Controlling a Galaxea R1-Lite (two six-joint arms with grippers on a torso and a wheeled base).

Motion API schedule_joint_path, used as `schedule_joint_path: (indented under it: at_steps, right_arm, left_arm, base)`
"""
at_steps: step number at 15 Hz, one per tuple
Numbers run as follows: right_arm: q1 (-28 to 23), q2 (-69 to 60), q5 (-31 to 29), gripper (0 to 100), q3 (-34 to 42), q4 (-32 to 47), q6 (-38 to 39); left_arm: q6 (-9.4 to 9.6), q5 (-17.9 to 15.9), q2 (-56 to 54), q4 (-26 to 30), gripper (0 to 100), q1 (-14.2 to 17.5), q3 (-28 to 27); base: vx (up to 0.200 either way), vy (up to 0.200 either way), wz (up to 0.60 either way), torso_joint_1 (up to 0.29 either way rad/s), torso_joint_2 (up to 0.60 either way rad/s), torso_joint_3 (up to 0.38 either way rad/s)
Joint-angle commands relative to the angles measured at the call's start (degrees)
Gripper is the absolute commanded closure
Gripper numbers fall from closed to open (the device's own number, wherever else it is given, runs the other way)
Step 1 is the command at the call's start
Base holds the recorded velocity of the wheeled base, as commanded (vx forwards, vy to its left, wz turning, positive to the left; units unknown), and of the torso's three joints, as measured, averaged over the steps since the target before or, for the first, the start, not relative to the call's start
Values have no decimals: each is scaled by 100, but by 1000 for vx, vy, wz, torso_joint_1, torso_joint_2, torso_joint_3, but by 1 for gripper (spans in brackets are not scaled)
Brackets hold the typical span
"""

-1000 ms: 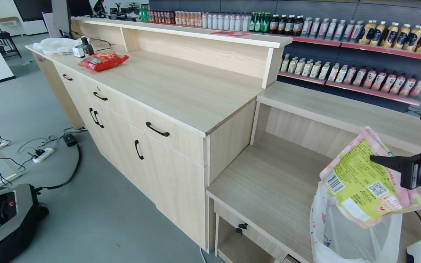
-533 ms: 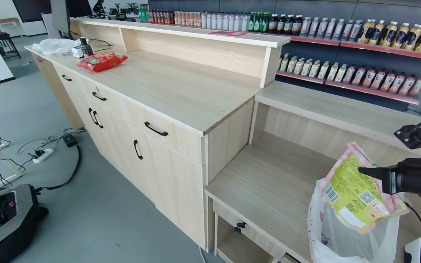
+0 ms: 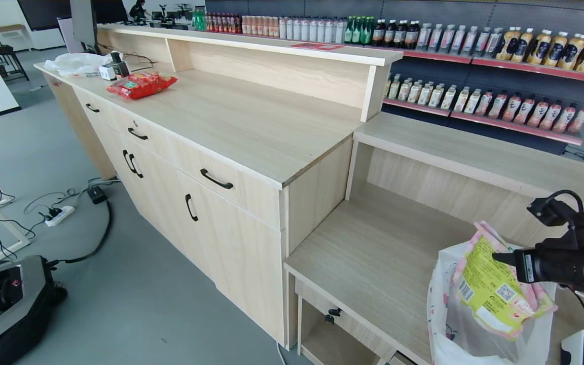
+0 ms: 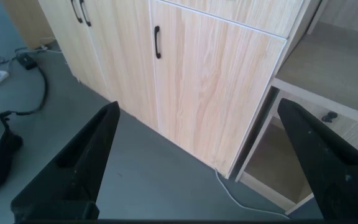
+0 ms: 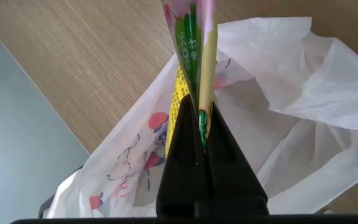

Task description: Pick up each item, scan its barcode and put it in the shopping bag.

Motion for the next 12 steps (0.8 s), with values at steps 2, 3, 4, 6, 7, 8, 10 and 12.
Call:
schedule_joint_path:
  at_steps: [2, 3, 4, 6, 7, 8, 10, 12]
  right_arm:
    - [-6, 497, -8, 100, -34, -379, -2]
    - [-6, 585, -17, 100, -43, -467, -2]
    - [-6, 620, -17, 100, -43, -511, -2]
    - [-24, 673, -237, 100, -43, -546, -98]
    - [-68, 770, -360, 100, -43, -669, -222]
    - [-103, 805, -360, 100, -43, -740, -248]
    - [-270, 928, -395, 100, -86, -951, -520]
    - [-454, 945, -395, 100, -86, -959, -1021]
  left_arm:
    - [1, -2, 6, 0, 0, -2, 0]
    - [10, -2, 6, 0, 0, -2, 0]
    - [1, 7, 6, 0, 0, -2, 0]
    - [1, -2, 6, 0, 0, -2, 0]
    - [1, 7, 6, 0, 0, -2, 0]
    - [1, -2, 6, 0, 0, -2, 0]
    - [1, -2, 6, 0, 0, -2, 0]
    - [1, -2, 6, 0, 0, -2, 0]
  base:
    - [0, 0, 0, 0, 0, 0]
    - [0, 0, 0, 0, 0, 0]
    - [0, 0, 0, 0, 0, 0]
    - [0, 0, 0, 0, 0, 0]
    - [0, 0, 0, 0, 0, 0]
    - [0, 0, 0, 0, 0, 0]
    - [0, 0, 0, 0, 0, 0]
    - [0, 0, 0, 0, 0, 0]
